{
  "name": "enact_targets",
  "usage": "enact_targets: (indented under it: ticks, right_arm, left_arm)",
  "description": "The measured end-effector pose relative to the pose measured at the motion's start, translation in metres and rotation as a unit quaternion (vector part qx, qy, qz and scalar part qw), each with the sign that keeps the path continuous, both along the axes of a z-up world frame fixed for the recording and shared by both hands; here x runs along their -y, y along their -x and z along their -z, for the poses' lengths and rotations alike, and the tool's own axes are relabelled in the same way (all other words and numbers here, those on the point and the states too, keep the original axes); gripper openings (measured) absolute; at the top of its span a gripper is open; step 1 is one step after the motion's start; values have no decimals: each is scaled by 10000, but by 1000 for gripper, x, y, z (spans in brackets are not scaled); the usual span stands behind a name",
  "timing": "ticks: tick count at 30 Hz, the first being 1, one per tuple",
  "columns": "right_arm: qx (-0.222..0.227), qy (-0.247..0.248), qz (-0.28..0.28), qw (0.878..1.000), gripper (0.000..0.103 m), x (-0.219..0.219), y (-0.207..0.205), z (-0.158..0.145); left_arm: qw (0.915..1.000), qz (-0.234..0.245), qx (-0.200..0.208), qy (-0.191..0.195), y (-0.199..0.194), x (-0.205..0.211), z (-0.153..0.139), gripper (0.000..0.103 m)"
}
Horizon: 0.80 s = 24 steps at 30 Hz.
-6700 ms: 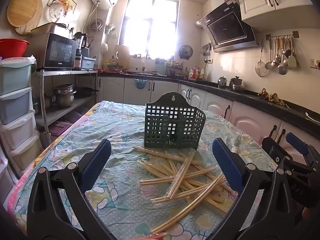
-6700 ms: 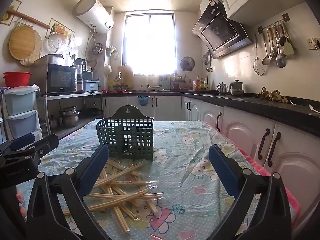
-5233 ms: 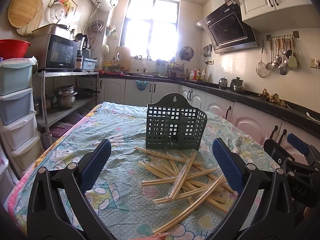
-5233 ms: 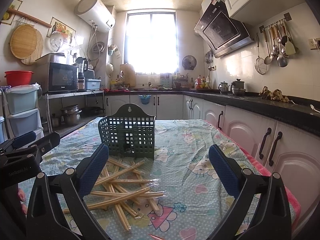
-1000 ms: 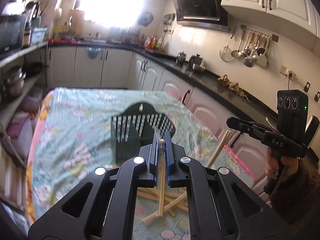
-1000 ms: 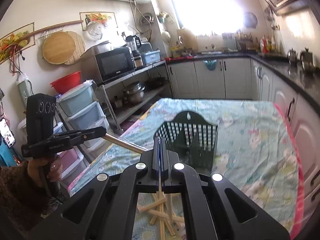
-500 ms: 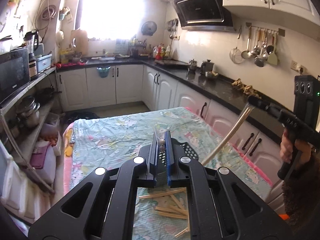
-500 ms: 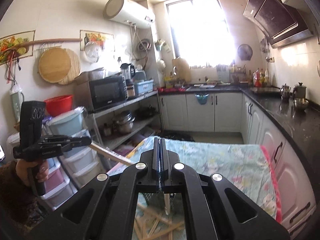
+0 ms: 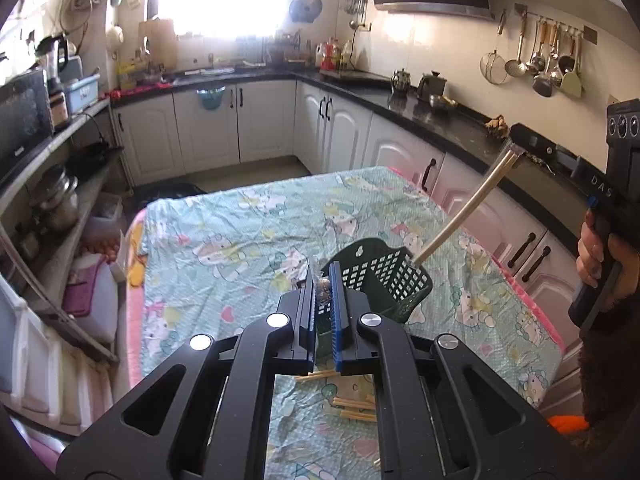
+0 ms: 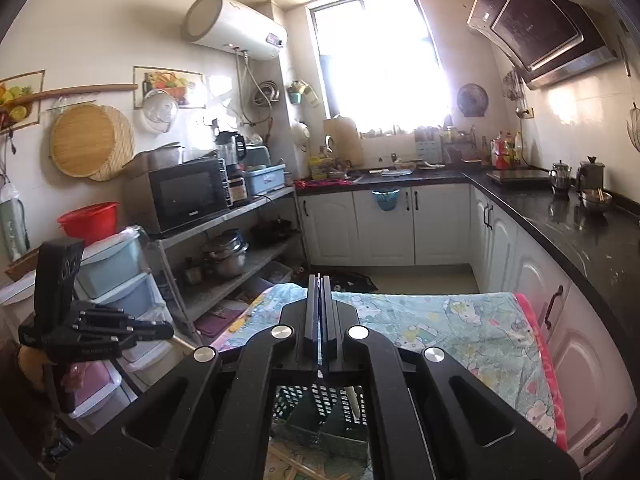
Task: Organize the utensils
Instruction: 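Lift the chopstick in the left tool over the green caddy while the right tool carries its chopstick there, then open the left tool over the caddy while the right tool releases its chopstick into it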
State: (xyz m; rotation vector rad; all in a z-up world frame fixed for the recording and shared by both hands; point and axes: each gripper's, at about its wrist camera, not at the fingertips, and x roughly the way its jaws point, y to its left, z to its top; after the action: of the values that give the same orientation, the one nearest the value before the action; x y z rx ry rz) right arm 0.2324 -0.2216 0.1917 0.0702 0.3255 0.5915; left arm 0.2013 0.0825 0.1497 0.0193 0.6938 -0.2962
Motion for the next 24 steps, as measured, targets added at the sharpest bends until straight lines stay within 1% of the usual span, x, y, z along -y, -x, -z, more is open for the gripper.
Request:
enact_targets:
  ticks: [6,11,18,19,20,21,22,23,24]
  right_arm:
    - [-197,88,121,9997,1,-6,-17,19]
    - [-451,48,197,9988,1,-8,-31,34]
    - [-774,22,257,9967,2,-9,-43,52]
    - [-817,47,273,9963,5,-10,-44,53]
    - [-848,82,299,9959,8,-10,-44,55]
    - [-850,97,313,9958,20,-10,-44,57]
    - [-839,104,339,9958,33,-10,-43,58]
    - [-818,106,381,9959,38,-9,-41,59]
    - [-808,119,385,9959,38,-9,-40,60]
  left_arm:
    - [9995,48,-263,156,-15,8,25,3]
    - [9994,54,-293,190,-21,13,37,3]
    - [9985,24,-420,361,-28,17,54,4]
    - [9984,28,-422,373,-29,17,56,8]
    - [9984,28,-416,387,-29,17,58,15]
    - [9984,22,-411,398,-28,17,59,20]
    - [9983,11,-408,416,-28,18,60,31]
    - [9983,2,-384,430,-27,17,60,38]
    - [9985,-33,-340,431,-26,17,60,40]
